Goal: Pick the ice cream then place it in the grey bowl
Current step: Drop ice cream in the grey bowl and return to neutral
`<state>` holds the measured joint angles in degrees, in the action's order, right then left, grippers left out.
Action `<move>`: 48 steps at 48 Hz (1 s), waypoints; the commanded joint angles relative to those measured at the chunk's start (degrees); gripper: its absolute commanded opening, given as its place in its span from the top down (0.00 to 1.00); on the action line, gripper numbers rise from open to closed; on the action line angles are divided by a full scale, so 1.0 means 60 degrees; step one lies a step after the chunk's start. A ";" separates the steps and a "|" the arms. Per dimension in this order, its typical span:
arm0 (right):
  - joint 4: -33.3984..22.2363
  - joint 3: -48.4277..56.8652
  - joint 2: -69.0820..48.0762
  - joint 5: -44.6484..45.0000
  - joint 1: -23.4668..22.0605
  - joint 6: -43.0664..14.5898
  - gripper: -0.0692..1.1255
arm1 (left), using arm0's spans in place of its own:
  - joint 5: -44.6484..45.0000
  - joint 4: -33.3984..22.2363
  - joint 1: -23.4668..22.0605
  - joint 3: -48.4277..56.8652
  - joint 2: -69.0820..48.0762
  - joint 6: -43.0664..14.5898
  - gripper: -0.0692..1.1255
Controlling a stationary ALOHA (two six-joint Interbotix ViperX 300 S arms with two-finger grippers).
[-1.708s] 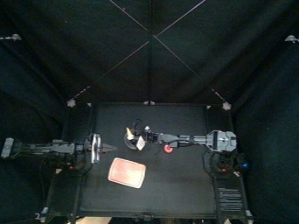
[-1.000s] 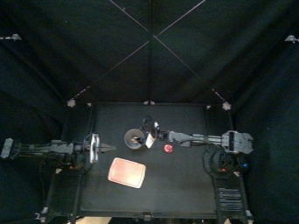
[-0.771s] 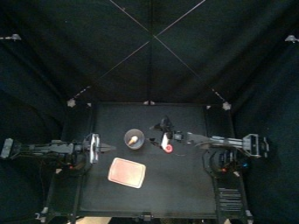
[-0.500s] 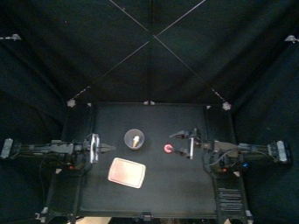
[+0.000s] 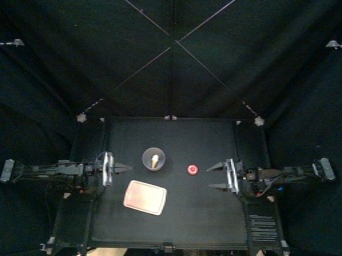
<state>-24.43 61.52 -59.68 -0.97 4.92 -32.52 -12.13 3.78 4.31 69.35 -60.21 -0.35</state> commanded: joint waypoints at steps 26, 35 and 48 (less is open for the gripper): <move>-0.0879 0.0439 -0.0146 -0.0190 -0.0469 -0.0044 0.08 | -0.0103 -0.0044 0.0059 -0.0220 -0.0176 0.0000 0.97; -0.0923 0.0498 -0.0278 -0.0234 -0.0732 -0.0029 0.08 | -0.0103 -0.0044 0.0059 -0.0190 -0.0176 0.0000 0.97; -0.0908 0.0527 -0.0278 -0.0234 -0.0923 -0.0029 0.08 | -0.0088 -0.0044 0.0103 -0.0176 -0.0176 0.0000 0.97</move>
<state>-29.97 65.13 -61.70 -2.02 -0.35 -32.70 -12.13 3.60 4.57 69.35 -61.35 -0.26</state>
